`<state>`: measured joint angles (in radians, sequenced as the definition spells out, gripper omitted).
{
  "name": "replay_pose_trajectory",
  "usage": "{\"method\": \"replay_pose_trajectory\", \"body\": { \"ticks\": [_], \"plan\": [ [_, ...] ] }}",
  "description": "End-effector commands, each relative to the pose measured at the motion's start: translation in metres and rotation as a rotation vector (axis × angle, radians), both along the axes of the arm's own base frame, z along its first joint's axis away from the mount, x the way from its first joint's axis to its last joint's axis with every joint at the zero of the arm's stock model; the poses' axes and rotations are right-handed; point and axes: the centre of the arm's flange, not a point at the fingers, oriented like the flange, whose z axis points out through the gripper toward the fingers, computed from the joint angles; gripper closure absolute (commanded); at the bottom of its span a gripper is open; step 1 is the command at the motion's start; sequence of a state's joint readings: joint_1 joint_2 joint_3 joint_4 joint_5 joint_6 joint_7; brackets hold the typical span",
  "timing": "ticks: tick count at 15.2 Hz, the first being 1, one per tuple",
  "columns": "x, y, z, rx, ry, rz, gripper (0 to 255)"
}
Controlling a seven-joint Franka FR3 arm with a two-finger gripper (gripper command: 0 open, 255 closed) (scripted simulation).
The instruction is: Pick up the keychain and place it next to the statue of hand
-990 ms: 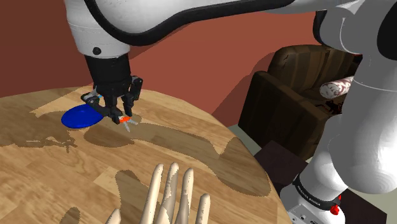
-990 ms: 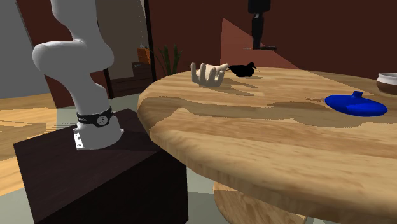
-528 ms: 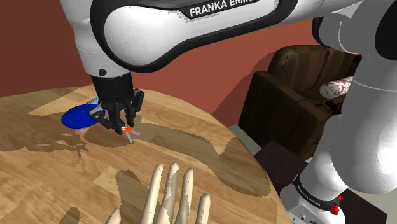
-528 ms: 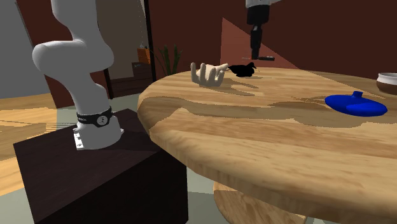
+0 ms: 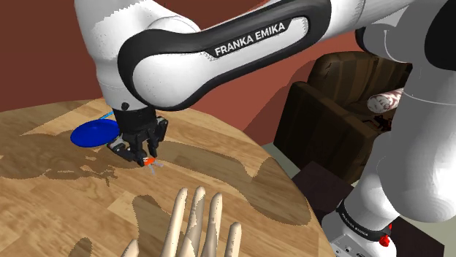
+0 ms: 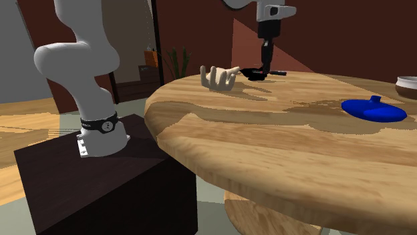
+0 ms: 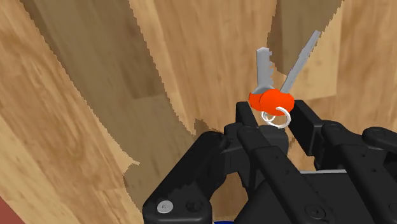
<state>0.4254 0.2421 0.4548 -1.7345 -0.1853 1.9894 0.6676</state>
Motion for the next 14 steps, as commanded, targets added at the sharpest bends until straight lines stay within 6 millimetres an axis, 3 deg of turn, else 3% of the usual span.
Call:
{"method": "replay_pose_trajectory", "body": {
  "ticks": [1, 14],
  "plan": [
    [0.000, 0.000, -0.012, 0.000, 0.000, 0.000, 255],
    [0.000, 0.000, -0.080, 0.000, 0.000, 0.000, 255]
  ]
}}
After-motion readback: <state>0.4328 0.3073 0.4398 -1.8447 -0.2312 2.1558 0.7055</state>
